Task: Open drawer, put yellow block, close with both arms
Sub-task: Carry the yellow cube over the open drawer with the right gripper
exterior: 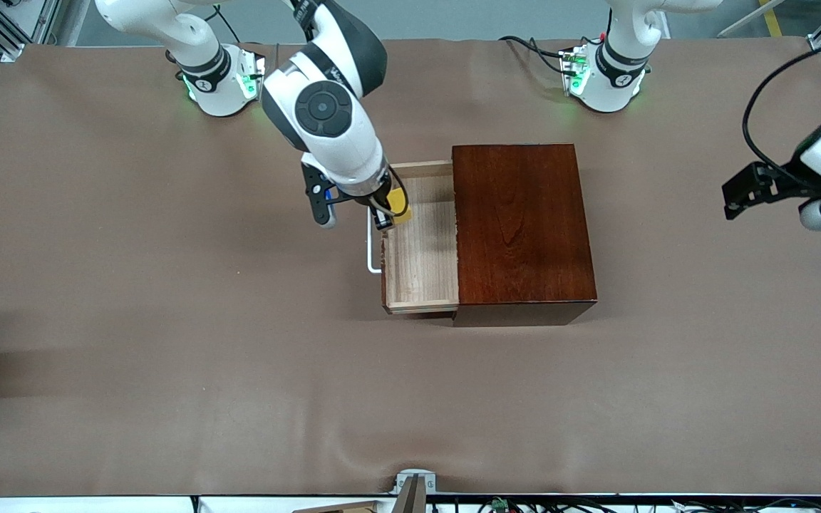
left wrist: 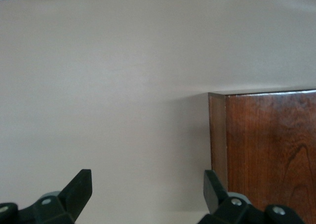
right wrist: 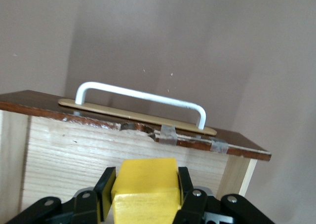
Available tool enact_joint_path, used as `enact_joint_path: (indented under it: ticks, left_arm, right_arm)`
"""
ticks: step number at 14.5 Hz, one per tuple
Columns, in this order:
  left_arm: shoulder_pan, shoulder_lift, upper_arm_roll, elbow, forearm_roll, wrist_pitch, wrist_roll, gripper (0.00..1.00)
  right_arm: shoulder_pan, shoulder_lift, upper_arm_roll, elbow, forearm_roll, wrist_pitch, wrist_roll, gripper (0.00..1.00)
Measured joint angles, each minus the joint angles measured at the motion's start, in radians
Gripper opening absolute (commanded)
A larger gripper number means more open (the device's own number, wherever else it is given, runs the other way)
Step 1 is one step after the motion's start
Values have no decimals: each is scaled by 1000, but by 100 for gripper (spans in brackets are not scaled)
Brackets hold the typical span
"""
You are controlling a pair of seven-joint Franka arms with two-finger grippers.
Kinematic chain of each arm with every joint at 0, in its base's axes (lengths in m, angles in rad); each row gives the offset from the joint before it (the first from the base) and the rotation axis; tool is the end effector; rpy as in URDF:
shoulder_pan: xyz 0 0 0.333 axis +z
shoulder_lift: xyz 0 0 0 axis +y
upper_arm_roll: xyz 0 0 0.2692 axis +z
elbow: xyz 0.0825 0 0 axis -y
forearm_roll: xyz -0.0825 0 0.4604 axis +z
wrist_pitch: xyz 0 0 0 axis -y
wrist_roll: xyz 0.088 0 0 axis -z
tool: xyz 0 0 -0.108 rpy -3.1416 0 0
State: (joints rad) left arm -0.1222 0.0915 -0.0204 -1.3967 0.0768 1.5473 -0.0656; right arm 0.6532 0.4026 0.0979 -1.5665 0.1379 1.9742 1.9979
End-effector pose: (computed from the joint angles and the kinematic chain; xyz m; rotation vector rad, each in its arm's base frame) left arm 0.6476 -0.0839 0.6114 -3.0696 0.1118 -0.1023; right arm 0.5290 0.4980 0.3404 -2.4543 1.8824 0.2493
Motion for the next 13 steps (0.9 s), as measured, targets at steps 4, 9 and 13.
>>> enact_joint_path:
  ticks: [4, 9, 13]
  left_arm:
    - [35, -116, -34, -146, -19, 18, 0, 100]
    - [70, -181, -45, -224, -53, 26, 0, 100]
    - [70, -179, -51, -239, -54, 32, 0, 100]
  right_arm:
    - [24, 41, -1, 0, 0, 60, 60, 1]
    - [35, 91, -1, 1, 0, 81, 72, 1]
    - [40, 135, -2, 1, -1, 117, 73, 3]
